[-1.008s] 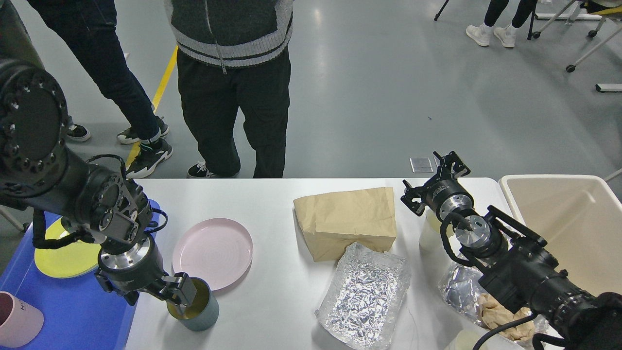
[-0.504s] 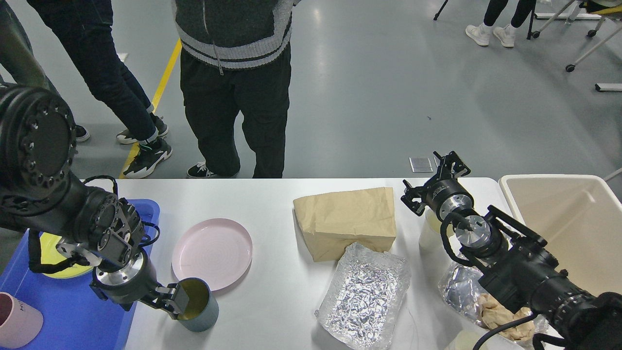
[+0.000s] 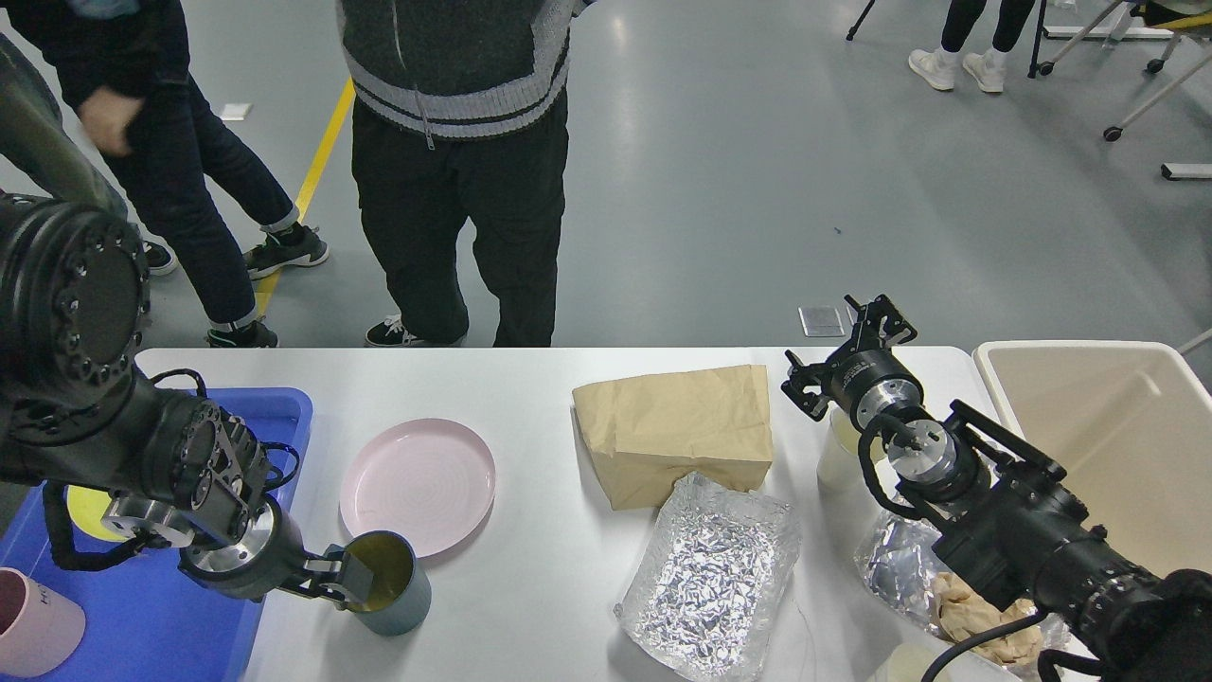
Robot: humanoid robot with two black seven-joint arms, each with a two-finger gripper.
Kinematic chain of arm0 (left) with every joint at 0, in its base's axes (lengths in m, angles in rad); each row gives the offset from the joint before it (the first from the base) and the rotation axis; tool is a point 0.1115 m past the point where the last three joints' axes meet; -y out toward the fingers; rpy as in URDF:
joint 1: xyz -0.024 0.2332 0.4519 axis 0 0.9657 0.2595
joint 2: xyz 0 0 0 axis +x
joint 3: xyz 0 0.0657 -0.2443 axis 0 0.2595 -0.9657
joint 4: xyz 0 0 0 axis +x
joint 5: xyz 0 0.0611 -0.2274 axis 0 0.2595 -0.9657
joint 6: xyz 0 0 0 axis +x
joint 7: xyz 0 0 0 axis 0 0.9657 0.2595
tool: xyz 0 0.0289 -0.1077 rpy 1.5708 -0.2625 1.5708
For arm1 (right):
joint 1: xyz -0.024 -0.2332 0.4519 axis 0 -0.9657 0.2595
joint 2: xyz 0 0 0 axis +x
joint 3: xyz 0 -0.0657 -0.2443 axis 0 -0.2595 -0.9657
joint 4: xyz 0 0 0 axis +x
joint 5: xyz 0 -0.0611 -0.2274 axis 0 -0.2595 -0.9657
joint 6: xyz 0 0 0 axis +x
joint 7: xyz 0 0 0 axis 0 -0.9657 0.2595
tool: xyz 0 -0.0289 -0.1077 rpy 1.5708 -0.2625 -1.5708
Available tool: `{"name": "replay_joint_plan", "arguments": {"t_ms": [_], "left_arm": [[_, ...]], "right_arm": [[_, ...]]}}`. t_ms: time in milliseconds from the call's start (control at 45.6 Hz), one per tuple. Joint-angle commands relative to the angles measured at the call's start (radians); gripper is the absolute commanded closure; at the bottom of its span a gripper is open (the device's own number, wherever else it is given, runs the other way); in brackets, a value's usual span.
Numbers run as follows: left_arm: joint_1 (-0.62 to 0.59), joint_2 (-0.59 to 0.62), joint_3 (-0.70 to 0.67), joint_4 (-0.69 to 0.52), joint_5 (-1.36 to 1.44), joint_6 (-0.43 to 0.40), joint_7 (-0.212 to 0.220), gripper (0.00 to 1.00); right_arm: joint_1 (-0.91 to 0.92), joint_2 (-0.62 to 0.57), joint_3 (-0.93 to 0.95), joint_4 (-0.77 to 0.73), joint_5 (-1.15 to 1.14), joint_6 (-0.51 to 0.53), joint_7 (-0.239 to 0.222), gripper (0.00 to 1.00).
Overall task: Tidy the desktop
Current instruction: 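Close the left gripper on the teal mug's rim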
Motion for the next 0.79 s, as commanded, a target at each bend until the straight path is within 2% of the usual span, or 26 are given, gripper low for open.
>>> {"name": "replay_joint_plan", "arguments": {"t_ms": [0,482,767], "left_arm": [[0.006,0.002,-0.001,0.0,-0.005,0.003,0.0,0.09],[-0.037,0.027,-0.001,0.0,-0.013,-0.038,-0.005,0.08],[-0.025,0.024,-0.007,0.009,-0.013,-0.031,-0.005,0.08]], "right_arm": [[0.0,-0.001,0.0,0.0,0.0,0.0,0.0,0.0],[0.0,0.001,0.0,0.001,0.0,0.0,0.001,0.0],[0.0,-0.001,0.0,0.001,0.0,0.0,0.0,0.0]]}}
